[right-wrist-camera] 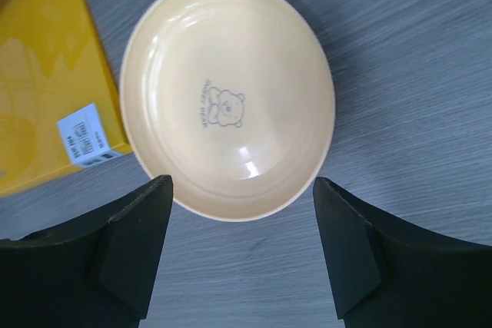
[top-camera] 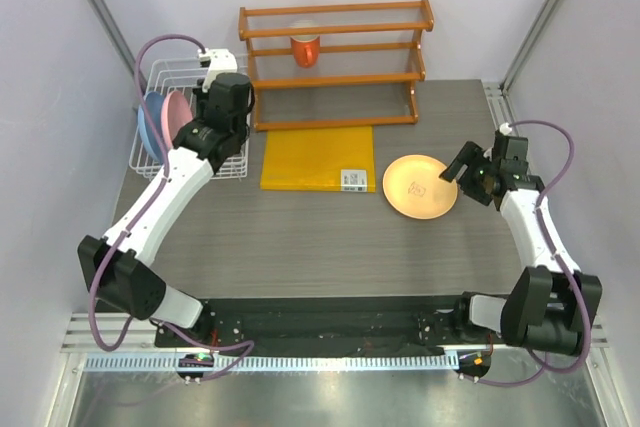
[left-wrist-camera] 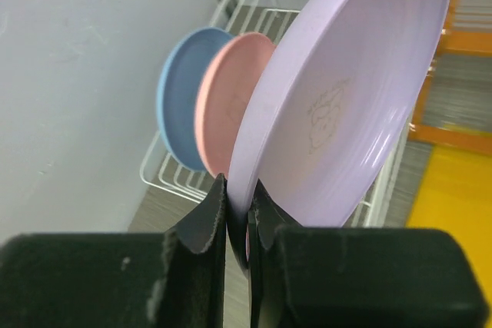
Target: Unload the plates from the dish rack
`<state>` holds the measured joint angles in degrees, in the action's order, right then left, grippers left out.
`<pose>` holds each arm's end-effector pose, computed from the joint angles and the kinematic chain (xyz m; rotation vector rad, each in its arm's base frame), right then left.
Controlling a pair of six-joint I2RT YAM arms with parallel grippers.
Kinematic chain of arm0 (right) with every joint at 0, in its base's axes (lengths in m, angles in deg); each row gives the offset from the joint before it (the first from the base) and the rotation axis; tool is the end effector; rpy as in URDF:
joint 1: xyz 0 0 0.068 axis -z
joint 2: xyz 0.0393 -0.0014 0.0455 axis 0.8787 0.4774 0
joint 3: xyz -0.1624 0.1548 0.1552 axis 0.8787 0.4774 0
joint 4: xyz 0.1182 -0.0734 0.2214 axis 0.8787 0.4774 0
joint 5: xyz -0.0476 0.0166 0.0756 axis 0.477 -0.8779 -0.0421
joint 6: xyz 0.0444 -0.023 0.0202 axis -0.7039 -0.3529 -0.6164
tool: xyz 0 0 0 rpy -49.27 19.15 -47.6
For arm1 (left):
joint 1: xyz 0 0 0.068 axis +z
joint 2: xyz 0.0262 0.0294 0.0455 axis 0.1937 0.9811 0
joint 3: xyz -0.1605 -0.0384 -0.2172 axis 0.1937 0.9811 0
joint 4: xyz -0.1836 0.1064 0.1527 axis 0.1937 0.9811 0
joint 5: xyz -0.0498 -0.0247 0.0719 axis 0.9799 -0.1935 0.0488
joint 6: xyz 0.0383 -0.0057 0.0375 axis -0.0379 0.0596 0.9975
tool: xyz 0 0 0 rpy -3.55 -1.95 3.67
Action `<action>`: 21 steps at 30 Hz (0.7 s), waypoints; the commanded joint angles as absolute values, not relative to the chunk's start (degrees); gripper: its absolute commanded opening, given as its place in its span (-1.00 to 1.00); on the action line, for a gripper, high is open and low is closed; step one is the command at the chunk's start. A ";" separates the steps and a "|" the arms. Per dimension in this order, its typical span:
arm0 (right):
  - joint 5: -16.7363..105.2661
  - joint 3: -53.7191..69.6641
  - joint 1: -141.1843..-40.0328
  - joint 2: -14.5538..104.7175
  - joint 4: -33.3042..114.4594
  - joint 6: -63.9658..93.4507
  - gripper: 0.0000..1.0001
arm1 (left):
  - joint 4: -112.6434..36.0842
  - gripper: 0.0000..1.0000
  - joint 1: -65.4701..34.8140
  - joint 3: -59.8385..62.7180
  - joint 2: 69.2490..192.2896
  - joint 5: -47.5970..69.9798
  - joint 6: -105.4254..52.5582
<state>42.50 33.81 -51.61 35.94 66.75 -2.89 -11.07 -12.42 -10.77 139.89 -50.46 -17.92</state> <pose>0.2565 -0.0387 0.2454 0.6460 2.3462 0.3141 0.3103 -0.1042 0.3951 -0.2419 1.8567 0.6121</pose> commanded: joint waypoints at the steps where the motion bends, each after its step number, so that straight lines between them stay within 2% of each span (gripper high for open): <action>1: 34.08 29.39 -52.42 29.67 68.11 -1.30 0.61 | -3.93 -1.00 -14.93 -12.35 136.14 -42.73 -28.09; 6: 25.99 27.88 -56.55 27.11 66.62 -2.70 0.65 | -3.21 -1.00 -19.41 -7.97 133.50 -30.40 -36.46; 11: 24.92 28.50 -64.00 25.61 61.88 -6.91 0.68 | -7.86 -1.00 -22.66 -3.31 131.22 -15.56 -42.79; 21: 25.71 30.43 -71.58 26.58 54.75 -11.49 0.68 | -14.11 -1.00 -29.43 -0.57 131.83 -6.66 -47.72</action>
<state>25.93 30.18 -69.82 26.72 59.29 -9.08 -7.27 -27.77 -0.19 133.10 -11.90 -43.72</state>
